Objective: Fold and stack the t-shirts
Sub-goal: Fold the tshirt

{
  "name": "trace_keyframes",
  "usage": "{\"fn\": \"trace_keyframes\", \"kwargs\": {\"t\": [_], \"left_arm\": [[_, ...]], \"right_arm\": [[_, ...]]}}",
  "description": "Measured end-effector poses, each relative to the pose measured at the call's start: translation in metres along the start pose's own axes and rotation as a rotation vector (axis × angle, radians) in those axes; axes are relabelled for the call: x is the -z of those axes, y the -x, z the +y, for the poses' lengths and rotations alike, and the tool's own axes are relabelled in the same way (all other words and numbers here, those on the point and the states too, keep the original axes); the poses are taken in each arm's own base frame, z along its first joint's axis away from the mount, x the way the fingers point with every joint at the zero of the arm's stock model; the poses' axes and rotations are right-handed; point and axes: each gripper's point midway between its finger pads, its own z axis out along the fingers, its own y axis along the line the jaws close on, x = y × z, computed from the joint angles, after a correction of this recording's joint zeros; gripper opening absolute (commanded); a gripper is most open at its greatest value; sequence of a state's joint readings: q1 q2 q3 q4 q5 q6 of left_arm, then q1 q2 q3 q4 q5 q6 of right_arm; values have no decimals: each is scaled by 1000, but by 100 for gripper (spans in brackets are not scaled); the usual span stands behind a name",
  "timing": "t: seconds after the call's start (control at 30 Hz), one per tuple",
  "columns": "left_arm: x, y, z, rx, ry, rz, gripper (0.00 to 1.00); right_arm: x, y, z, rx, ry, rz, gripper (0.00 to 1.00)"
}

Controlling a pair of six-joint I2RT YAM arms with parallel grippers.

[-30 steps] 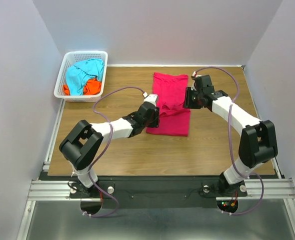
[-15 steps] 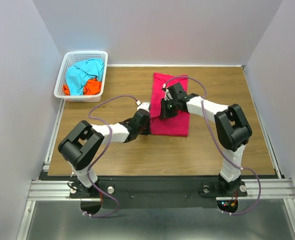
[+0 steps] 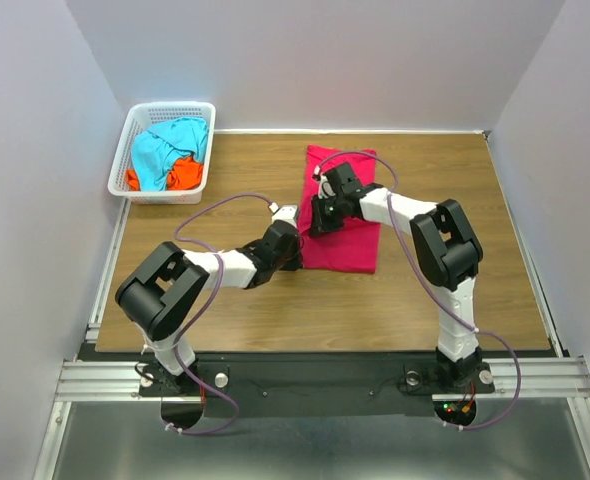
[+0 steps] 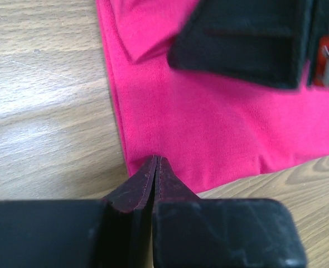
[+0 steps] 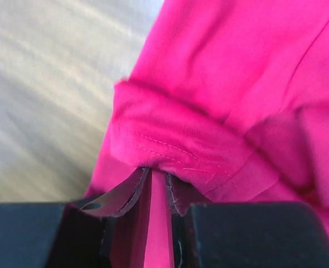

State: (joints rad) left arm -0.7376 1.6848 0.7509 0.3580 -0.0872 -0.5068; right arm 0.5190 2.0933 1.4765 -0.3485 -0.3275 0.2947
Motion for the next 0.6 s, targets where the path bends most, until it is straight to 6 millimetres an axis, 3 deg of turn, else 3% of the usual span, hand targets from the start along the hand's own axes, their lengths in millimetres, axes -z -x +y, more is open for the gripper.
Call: {"fn": "trace_keyframes", "kwargs": {"t": [0.1, 0.23, 0.4, 0.5, 0.6], "left_arm": [[1, 0, 0, 4, -6, -6, 4], [3, -3, 0, 11, -14, -5, 4], [6, -5, 0, 15, -17, 2, 4], [8, -6, 1, 15, -15, 7, 5], [13, -8, 4, 11, -1, 21, 8]], "right_arm": [[-3, 19, -9, 23, -62, -47, 22], [-4, 61, -25, 49, -162, -148, 23], [18, 122, -48, 65, -282, -303, 29], [31, 140, -54, 69, -310, -358, 31], [46, 136, -59, 58, -327, -364, 34]]}}
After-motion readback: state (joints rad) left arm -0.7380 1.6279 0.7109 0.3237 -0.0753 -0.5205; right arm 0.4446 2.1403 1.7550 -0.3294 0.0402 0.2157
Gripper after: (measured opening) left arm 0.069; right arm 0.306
